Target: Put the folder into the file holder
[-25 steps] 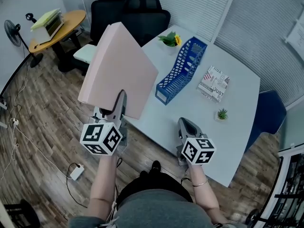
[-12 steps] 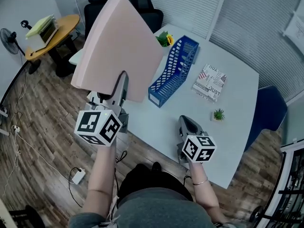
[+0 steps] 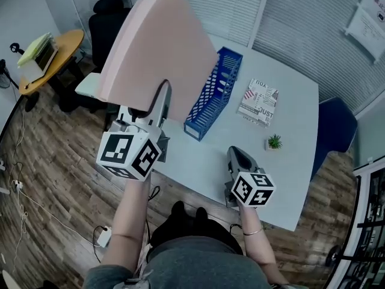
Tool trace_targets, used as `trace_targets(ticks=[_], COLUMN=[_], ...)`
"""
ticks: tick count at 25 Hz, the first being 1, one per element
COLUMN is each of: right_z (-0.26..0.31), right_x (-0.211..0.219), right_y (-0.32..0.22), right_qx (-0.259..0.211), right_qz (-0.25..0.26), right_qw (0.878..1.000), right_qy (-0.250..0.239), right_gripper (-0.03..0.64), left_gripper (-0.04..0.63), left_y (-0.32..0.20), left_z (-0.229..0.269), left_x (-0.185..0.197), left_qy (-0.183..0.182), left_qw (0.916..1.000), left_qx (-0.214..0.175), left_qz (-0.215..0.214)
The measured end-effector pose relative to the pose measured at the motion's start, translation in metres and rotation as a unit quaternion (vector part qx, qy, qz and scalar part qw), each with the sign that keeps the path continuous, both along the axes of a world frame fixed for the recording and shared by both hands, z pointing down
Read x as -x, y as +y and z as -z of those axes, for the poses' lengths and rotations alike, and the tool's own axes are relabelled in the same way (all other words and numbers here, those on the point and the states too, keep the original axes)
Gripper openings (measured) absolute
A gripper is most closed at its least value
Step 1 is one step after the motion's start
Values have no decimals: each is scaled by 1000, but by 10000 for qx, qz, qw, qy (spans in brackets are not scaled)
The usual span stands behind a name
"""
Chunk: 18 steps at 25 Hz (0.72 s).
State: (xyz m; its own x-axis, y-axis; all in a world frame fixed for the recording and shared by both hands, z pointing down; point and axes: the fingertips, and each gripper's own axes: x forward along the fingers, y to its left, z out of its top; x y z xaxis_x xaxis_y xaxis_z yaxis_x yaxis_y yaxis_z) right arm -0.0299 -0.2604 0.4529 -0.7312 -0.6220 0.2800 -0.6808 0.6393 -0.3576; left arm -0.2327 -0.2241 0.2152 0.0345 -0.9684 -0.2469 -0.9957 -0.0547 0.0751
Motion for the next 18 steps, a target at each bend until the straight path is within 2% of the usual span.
trace_targets(ticks=[9, 18], right_z=[0, 2], right_x=[4, -7], right_y=[4, 12], right_qx=[5, -44], right_qz=[-448, -948], right_qw=[9990, 9955], right_qy=[81, 75], right_gripper=[6, 6], left_gripper=[126, 126], left_y=[-28, -52], left_z=[12, 3], left_x=[2, -11], left_qy=[106, 47], left_qw=[9985, 9966], left_qx=[-150, -124], left_qz=[-523, -813])
